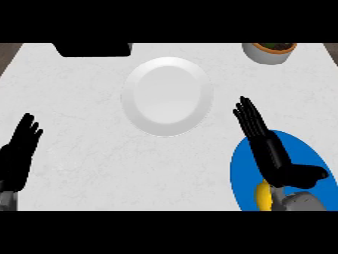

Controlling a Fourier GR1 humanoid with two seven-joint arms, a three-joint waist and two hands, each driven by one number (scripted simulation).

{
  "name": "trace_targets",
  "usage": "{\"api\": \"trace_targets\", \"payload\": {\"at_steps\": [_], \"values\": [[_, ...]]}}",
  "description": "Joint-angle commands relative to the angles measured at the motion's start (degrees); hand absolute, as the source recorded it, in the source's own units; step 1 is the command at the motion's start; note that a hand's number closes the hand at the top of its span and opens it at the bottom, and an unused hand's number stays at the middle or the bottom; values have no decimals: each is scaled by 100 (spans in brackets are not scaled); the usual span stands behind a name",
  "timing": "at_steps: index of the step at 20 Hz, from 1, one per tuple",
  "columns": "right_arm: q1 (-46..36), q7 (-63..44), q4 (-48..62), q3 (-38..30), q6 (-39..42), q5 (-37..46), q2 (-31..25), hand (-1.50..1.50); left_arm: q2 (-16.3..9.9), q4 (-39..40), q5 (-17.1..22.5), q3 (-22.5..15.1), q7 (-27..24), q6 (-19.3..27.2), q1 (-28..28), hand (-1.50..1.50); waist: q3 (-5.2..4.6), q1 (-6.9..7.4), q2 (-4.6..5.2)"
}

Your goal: Pick the lemon from the plate and place it in the plate

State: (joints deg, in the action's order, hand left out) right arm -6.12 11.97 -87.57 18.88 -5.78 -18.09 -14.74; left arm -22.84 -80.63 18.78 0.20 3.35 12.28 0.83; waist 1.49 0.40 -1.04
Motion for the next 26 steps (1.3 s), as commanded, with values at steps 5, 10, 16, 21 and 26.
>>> {"api": "trace_targets", "payload": {"at_steps": [5,10,16,21,26], "values": [[476,-467,-1466,-1010,-726,-1326,591,-150,-866,-304,-1125,-118,-819,-33,211,0,-144,-231,27],[1378,210,-1846,-1558,-2595,430,253,-150,-869,-216,-1284,-289,-1028,-132,525,0,-170,-450,-2],[3412,1067,-3823,-766,-3097,737,1206,-150,-589,-423,-1591,-544,-997,116,546,0,-151,-312,41],[4650,317,-4863,115,-2791,1469,264,-150,-717,-305,-1548,-366,-1090,-139,350,0,-162,-195,77],[5487,-626,-5161,-357,-2471,1951,-941,-150,-637,-606,-1659,-467,-929,-15,458,0,-160,-114,90]]}}
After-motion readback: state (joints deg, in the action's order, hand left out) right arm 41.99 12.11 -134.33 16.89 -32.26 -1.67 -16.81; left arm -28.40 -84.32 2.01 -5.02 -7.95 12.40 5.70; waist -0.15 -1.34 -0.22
